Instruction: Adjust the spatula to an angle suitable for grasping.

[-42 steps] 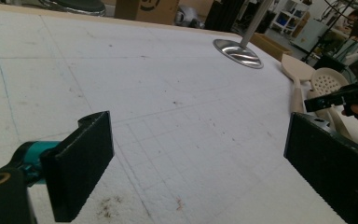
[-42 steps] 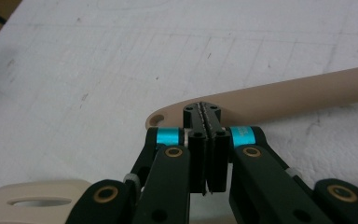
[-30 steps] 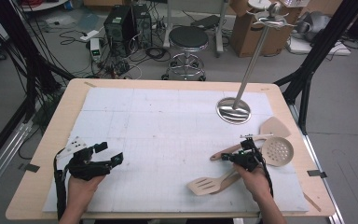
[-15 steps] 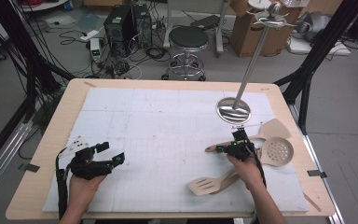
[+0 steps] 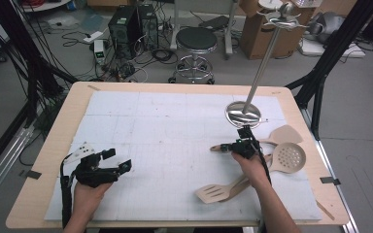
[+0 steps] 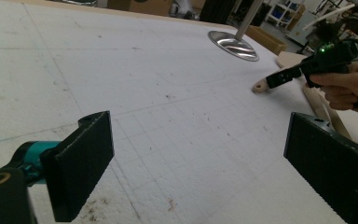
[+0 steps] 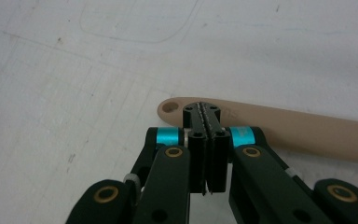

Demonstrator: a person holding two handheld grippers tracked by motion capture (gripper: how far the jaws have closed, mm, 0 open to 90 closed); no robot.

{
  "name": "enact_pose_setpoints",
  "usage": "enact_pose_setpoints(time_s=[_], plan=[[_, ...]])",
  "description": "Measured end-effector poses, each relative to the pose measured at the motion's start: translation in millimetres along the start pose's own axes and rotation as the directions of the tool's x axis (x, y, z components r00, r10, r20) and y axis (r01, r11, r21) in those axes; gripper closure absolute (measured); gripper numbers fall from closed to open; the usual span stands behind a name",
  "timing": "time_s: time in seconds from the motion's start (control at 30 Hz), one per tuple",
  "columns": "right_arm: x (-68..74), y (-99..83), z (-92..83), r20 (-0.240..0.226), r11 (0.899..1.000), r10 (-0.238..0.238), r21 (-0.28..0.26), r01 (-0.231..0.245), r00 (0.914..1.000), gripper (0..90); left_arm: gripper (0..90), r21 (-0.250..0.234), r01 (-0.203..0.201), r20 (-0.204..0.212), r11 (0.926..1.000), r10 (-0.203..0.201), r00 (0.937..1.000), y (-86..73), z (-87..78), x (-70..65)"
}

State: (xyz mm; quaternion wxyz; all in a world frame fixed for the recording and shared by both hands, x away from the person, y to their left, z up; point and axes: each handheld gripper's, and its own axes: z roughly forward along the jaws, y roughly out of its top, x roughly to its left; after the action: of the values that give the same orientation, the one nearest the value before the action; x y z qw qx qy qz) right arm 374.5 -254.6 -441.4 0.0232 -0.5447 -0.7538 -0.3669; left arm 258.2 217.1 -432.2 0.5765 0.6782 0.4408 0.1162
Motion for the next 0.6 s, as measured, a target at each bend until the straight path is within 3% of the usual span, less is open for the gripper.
enact_pose_setpoints(time_s=[0.3,0.37,0.6], plan=[[0.6,7.8,8.0,0.014,1.0,0.018,-0.024,-0.018,0.9997,90.0,9.1,-0.019,0.016,-0.005,0.9997,-0.016,0.9999,-0.3,-7.0,2.5],[2.8,10.3,11.1,0.039,1.0,0.014,-0.021,-0.013,0.9991,90.0,9.1,-0.025,0.018,-0.009,0.9995,-0.018,0.9998,-0.4,-8.8,3.0],[1.8,16.7,16.0,0.034,0.999,0.029,-0.03,-0.028,0.999,90.0,9.2,-0.02,0.015,-0.007,0.9997,-0.016,0.9999,-0.9,-8.3,3.0]])
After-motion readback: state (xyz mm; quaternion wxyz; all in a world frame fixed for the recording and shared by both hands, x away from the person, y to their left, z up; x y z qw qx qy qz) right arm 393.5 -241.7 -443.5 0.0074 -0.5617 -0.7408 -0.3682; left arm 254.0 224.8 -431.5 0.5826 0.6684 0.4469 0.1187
